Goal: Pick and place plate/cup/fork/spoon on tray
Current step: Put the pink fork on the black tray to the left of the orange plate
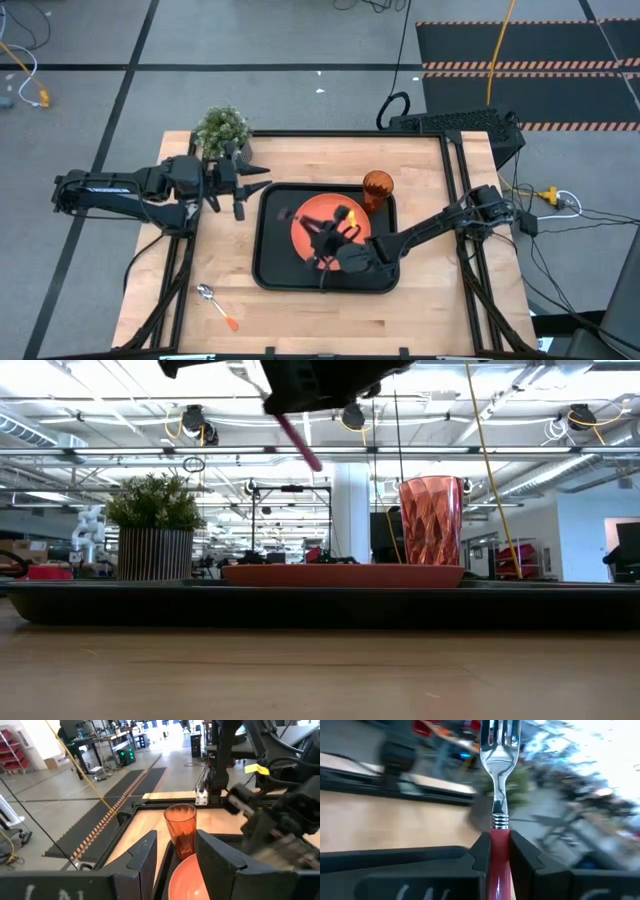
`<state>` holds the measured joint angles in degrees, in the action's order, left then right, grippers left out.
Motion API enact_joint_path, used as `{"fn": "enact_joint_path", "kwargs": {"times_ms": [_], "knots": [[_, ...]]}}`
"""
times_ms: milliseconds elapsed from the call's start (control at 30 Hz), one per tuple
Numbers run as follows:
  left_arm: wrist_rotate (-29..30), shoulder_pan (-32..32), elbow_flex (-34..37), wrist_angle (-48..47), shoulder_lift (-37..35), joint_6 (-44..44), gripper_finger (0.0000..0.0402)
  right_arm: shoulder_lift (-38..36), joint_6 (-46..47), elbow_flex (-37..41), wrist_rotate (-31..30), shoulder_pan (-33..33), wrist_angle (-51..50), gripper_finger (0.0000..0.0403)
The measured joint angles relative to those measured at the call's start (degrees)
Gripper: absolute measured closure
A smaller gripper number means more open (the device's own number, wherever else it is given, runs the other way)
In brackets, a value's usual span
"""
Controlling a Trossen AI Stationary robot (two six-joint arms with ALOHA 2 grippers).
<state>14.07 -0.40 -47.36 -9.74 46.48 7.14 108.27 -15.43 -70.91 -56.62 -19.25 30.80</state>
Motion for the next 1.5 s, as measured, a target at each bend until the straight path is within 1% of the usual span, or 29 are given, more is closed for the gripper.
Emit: {"fn": "enact_joint_path", "kwargs": {"times_ms": [100, 200, 267, 467, 533, 667, 733, 833, 967, 1067, 1133, 1200, 1300, 1333, 1400, 1500], "knots": [[0.0, 0.0, 0.0, 0.0, 0.1, -1.9, 0.0266, 0.0, -5.9, 0.0, -4.5, 0.2, 3.7, 0.0376], [-1.3, 0.0, 0.0, 0.2, 1.3, -3.5, 0.0266, 0.0, -10.2, 0.0, -6.3, 0.8, 7.2, 0.0376], [-2.1, 0.0, 0.0, 1.0, 2.7, -3.7, 0.0266, 0.0, -12.1, 0.0, -6.4, 0.9, 8.3, 0.0376], [-2.0, 0.0, 0.0, 4.0, 7.3, -0.6, 0.0266, 0.0, -14.5, 0.0, -6.4, 1.2, 8.4, 0.0376], [-0.2, 0.0, 0.0, 3.8, 8.9, 0.9, 0.0264, 0.0, -15.4, 0.0, -6.7, 1.3, 8.4, 0.0376], [9.0, -0.2, 0.0, 3.5, 11.7, 8.5, 0.0249, 0.0, -19.2, 0.0, -11.1, 1.1, 9.3, 0.0376], [12.5, -0.4, 0.0, 3.5, 12.7, 12.8, 0.0237, 0.0, -21.3, 0.0, -13.7, 0.8, 9.8, 0.0376], [13.0, -0.6, 0.0, 3.3, 14.1, 16.2, 0.0221, 0.0, -25.0, 0.0, -17.2, 0.6, 11.1, 0.0374], [11.5, -1.1, 0.0, 3.6, 15.2, 12.5, 0.0208, -0.1, -29.9, 0.0, -20.3, 0.7, 12.5, 0.0368], [11.4, -1.3, 0.0, 7.6, 15.3, 11.1, 0.0204, -0.1, -31.4, 0.0, -21.2, 0.9, 12.6, 0.0373], [10.1, -1.3, 0.0, 11.0, 15.2, 9.2, 0.0204, -0.1, -32.3, 0.0, -21.5, 1.1, 12.7, 0.0375], [5.7, -1.2, 0.0, 13.9, 14.8, 6.2, 0.0206, -0.1, -32.3, 0.0, -21.4, 1.2, 12.9, 0.0375], [-3.7, -1.3, 0.0, 17.2, 14.9, 2.9, 0.0211, -0.1, -33.2, 0.0, -21.2, 1.3, 14.4, 0.0375], [-5.9, -1.3, 0.0, 17.3, 15.0, 2.3, 0.0212, -0.1, -33.9, 0.0, -21.4, 1.2, 14.7, 0.0375], [-7.9, -1.3, 0.0, 16.5, 15.1, 0.9, 0.0215, -0.1, -35.1, 0.0, -21.3, 1.2, 15.6, 0.0375], [-8.1, -1.2, -0.1, 14.7, 15.1, -0.7, 0.0219, -0.1, -37.1, 0.0, -21.6, 1.2, 17.7, 0.0375]]}}
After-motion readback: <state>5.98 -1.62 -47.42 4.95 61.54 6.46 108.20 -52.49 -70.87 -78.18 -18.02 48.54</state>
